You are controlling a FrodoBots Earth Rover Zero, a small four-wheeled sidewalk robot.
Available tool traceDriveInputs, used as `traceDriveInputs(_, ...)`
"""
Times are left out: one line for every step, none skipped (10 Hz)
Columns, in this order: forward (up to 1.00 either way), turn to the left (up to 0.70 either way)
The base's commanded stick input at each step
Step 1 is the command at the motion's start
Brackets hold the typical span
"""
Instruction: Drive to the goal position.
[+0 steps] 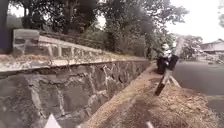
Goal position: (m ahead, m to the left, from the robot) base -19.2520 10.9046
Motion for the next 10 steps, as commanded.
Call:
traceDriveInputs(0.0,-0.67)
traceDriveInputs(0.0,-0.67)
traceDriveInputs(0.0,-0.67)
traceDriveInputs(0.0,-0.67)
traceDriveInputs(0.0,-0.67)
traceDriveInputs(0.0,-0.67)
traceDriveInputs(0.0,-0.67)
traceDriveInputs(0.0,-0.67)
traceDriveInputs(0.0,-0.67)
traceDriveInputs(0.0,-0.67)
